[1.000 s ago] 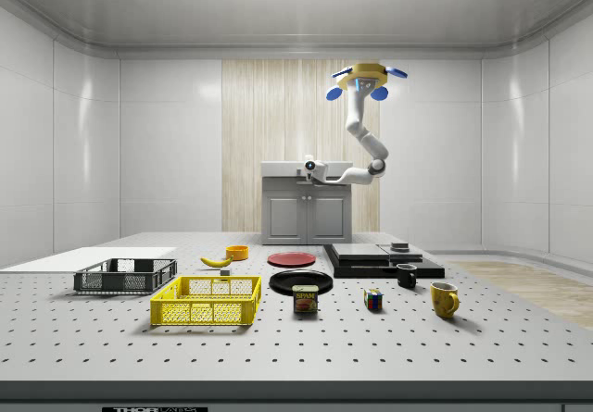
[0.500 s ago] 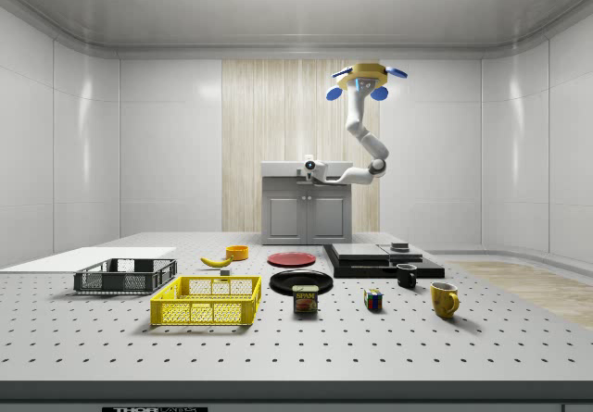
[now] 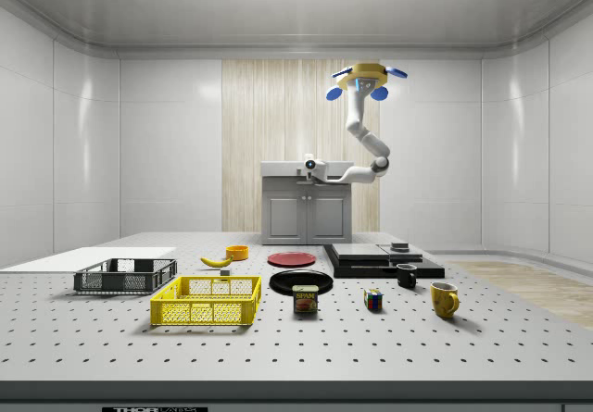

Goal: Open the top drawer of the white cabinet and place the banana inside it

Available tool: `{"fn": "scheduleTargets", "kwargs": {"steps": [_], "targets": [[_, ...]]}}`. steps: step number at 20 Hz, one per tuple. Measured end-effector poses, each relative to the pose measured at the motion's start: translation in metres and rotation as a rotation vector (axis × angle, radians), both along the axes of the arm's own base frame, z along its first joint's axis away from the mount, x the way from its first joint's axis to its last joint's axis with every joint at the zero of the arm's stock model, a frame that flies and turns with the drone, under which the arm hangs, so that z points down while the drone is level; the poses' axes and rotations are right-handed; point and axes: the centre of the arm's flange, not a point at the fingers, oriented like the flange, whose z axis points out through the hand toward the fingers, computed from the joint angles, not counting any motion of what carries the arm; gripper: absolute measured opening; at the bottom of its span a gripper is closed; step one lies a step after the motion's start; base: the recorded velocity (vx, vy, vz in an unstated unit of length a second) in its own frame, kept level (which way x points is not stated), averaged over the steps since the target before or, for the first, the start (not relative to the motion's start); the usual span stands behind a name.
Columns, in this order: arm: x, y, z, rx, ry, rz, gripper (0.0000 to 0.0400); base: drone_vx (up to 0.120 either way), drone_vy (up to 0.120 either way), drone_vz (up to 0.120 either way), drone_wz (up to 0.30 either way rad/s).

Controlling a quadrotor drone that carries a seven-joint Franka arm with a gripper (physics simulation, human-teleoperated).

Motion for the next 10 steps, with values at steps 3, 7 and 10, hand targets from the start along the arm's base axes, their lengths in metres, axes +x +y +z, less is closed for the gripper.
{"fn": "scheduleTargets", "kwargs": {"steps": [3, 7, 10], "targets": [[0.003, -0.015, -0.010, -0.010, 0.015, -0.003, 0.0201, 0.000, 0.000, 0.000, 0.000], [0.011, -0.036, -0.041, -0.023, -0.020, 0.002, 0.0219, 0.000, 0.000, 0.000, 0.000], [0.006, -0.052, -0.027, -0.011, -0.008, 0.001, 0.0159, 0.000, 0.000, 0.000, 0.000]]}}
